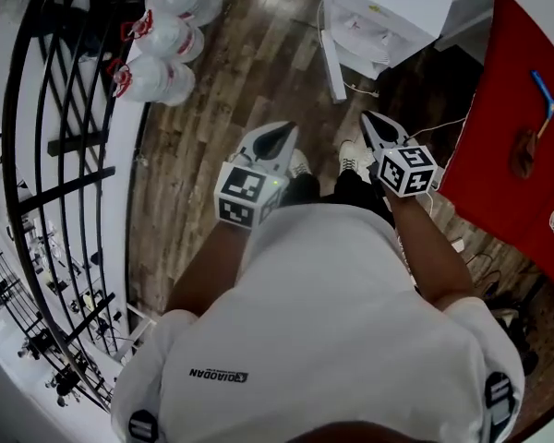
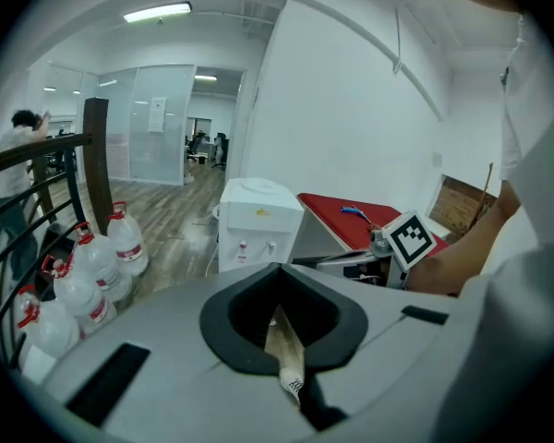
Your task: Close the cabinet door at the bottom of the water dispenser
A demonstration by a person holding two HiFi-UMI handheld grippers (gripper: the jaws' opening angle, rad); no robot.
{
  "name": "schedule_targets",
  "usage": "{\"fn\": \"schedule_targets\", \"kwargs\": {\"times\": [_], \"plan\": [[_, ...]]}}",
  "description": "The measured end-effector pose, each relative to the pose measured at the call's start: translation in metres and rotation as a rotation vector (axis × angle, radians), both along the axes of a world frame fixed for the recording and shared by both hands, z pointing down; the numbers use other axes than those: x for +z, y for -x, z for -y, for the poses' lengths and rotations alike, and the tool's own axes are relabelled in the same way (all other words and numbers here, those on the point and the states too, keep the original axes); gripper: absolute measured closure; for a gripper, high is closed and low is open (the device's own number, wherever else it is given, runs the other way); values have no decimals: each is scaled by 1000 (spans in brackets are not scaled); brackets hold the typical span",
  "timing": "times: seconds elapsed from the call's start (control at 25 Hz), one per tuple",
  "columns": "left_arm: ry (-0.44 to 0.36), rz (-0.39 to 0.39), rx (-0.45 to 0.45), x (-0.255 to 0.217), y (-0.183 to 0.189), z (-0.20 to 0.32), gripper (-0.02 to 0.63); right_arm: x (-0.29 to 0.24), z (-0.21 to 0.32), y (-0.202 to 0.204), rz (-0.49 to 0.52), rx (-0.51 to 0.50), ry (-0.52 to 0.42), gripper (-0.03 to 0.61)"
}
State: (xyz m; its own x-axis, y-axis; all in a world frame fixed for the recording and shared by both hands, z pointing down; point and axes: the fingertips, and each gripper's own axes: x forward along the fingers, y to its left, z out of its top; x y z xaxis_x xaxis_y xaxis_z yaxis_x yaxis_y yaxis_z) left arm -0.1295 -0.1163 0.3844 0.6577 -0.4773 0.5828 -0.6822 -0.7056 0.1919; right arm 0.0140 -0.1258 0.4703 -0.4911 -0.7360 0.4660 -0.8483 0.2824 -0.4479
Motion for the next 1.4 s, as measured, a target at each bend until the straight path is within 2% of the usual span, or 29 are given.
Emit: {"fn": "schedule_targets", "kwargs": {"times": [0.24,0.44,0.6,0.8,0.92,1.16,1.4], "plan": [[23,-8,112,23,25,18,621,17,11,31,-83,50,-23,557],[82,-11,135,64,31,25,620,58,16,53,-141,32,24,557],[150,14,125,110,33,30,621,127,24,62,-218,0,116,555],[220,48,67,161,15,38,620,255,36,34,-349,-9,283,551],[265,74,62,183,8,37,621,318,51,21,-416,-37,363,503],[337,125,44,223,6,48,621,391,84,22,-533,-149,391,497],[406,129,2,257,-1,62,620,433,93,24,-590,-227,390,497]]}}
